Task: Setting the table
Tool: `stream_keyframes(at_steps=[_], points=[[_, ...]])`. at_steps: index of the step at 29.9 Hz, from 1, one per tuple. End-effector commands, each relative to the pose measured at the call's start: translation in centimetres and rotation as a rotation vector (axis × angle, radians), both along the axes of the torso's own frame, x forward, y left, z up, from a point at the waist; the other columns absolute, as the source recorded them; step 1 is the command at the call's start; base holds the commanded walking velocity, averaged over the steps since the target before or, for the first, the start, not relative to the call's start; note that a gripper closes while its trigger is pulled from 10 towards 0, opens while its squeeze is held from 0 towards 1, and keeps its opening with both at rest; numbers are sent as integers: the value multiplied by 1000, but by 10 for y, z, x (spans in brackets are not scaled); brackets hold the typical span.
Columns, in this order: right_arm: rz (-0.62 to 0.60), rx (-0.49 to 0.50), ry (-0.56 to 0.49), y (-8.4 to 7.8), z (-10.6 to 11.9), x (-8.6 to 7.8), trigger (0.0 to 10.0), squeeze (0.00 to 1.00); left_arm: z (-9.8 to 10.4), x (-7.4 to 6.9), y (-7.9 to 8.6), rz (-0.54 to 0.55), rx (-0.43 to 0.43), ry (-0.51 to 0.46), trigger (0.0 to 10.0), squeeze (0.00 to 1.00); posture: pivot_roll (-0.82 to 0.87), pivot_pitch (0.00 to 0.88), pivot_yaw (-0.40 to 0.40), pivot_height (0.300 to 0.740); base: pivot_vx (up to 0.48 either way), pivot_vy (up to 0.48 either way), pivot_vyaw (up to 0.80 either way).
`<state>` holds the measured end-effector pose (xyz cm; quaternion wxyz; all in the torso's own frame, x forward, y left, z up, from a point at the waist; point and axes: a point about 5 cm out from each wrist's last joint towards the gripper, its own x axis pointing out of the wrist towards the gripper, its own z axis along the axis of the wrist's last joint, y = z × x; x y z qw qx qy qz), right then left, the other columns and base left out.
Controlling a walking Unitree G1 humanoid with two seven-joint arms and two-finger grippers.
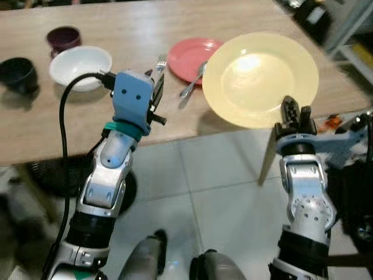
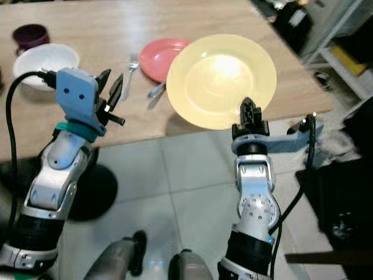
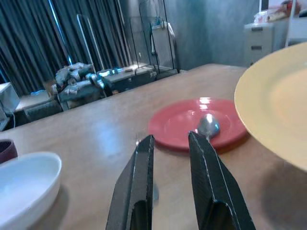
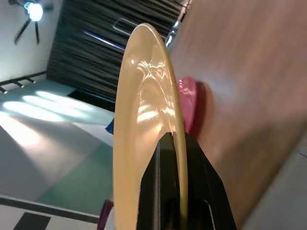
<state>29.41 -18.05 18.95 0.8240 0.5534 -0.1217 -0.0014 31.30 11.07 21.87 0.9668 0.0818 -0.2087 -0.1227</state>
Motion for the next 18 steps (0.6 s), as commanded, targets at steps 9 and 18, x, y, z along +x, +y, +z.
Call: stream_keyframes(at_steps=[9,18], points=[[-26,-1,-4,-4,0,-3,10000,0,-2,0,-3,-19,4,14,10000,0,133,71,16,740,-267,0,0],[-26,-2,-4,-4,0,-3,10000,0,-2,0,-4,-23,2,14,10000,0,131,72,17,740,-268,0,0]])
